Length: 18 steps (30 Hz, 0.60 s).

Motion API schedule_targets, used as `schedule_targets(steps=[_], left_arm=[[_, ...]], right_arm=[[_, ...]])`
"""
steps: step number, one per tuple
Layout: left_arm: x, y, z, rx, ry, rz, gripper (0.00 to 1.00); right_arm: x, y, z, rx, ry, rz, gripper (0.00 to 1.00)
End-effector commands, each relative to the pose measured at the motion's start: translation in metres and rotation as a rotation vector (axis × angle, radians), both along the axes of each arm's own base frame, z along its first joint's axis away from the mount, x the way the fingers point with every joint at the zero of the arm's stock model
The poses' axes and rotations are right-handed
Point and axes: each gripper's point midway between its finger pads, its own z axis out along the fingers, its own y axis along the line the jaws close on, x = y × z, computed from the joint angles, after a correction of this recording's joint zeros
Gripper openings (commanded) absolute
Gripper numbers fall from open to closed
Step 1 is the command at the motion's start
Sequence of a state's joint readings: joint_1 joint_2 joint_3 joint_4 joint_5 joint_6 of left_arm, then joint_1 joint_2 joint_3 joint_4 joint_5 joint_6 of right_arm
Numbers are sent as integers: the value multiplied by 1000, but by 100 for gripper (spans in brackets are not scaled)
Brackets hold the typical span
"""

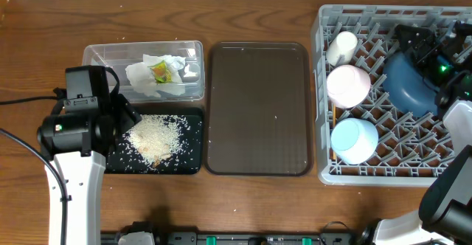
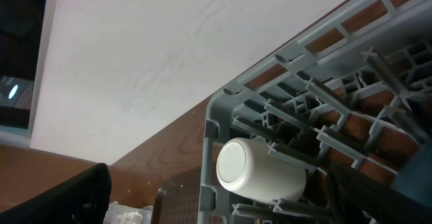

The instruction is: Sort waste into correct bins and load items into the dishwasher rack

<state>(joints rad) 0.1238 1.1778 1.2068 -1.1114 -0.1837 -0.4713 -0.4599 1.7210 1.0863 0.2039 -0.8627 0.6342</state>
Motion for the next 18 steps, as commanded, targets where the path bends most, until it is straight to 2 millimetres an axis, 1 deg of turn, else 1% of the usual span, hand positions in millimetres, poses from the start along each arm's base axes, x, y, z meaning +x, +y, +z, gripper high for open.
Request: schedule_targets(steps=[1,9,18], left_arm=[[1,3,8,13,-18,11,91],[1,3,8,13,-18,11,91],[1,3,8,13,-18,11,91]], right_arm=[[1,3,9,-30,-29,11,99],[0,5,9,-23,-29,21,99],[-5,8,-2,7,33,22,99]])
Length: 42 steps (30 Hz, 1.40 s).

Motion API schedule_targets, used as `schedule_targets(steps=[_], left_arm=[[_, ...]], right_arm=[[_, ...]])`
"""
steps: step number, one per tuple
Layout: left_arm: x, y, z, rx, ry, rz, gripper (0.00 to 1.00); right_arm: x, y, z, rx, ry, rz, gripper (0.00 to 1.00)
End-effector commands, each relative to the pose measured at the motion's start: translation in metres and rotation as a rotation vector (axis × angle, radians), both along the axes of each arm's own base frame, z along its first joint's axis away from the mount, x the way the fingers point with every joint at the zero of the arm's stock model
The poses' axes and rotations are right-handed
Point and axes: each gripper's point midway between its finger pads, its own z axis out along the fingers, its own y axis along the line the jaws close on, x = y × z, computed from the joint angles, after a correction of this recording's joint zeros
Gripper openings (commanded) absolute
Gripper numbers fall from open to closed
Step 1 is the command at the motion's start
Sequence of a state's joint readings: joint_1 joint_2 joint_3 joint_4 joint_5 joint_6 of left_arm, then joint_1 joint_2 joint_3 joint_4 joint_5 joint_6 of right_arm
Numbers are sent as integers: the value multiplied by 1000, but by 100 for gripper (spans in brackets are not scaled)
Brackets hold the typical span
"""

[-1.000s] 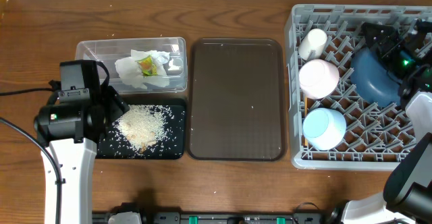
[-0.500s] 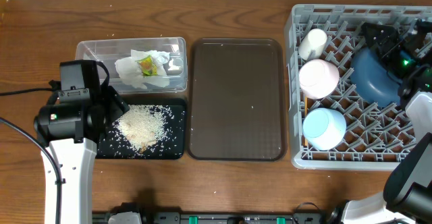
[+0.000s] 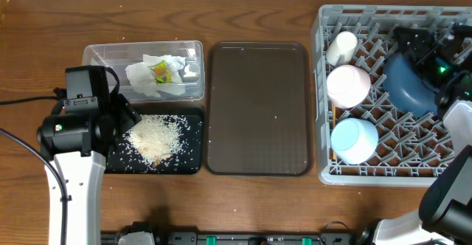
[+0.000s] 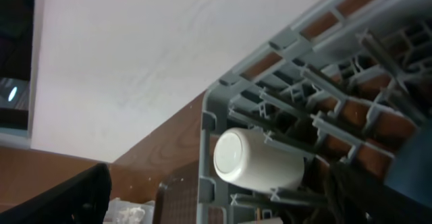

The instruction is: Sort waste into correct bins and load items into the dishwasher rack

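The grey dishwasher rack (image 3: pixel 321 90) stands at the right. It holds a white cup (image 3: pixel 341 47) on its side, a pink bowl (image 3: pixel 348 85), a light blue bowl (image 3: pixel 354 140) and a dark blue dish (image 3: pixel 408 83). My right gripper (image 3: pixel 408 40) hovers over the rack's far part, just above the blue dish. In the right wrist view its gripper (image 4: pixel 223 207) is open with nothing between the fingers, and the white cup (image 4: pixel 256 162) lies ahead. My left gripper (image 3: pixel 124 116) hangs at the left edge of the black bin; its jaws do not show clearly.
A clear bin (image 3: pixel 92 53) at the back left holds crumpled tissue and a wrapper (image 3: pixel 158 71). In front of it, the black bin (image 3: pixel 190 164) holds spilled rice (image 3: pixel 155 138). A brown tray (image 3: pixel 258 108) lies in the middle. A white wall (image 4: pixel 169 42) runs behind the table.
In the right wrist view the rack and white cup have shifted and tilted slightly, so my right gripper has moved a little. It is still open. The left arm has not moved.
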<state>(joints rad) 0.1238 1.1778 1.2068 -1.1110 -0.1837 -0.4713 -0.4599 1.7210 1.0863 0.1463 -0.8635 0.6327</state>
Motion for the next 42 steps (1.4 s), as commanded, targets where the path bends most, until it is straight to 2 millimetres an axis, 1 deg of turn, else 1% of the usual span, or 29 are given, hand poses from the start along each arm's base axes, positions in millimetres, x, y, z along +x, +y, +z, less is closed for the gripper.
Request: schedule_targets(steps=[1,12,15,17,19,42], left_arm=[[1,3,8,13,-18,11,91],[1,3,8,13,-18,11,91],[1,3,8,13,-18,11,91],[1,3,8,13,-18,11,91],[1,3,8,12,-18,11,91],[1,3,8,13,-18,11,91]], right_arm=[[-1,6,6,-13,-10,21,99],[-3,10,3,0,7,33,99],[-3,11,3,66,41,12,99],[-3,11,3,176,99,-30,99],[-3,10,3,223,124,-48,99],[-3,11,2,226,130,-48,99]])
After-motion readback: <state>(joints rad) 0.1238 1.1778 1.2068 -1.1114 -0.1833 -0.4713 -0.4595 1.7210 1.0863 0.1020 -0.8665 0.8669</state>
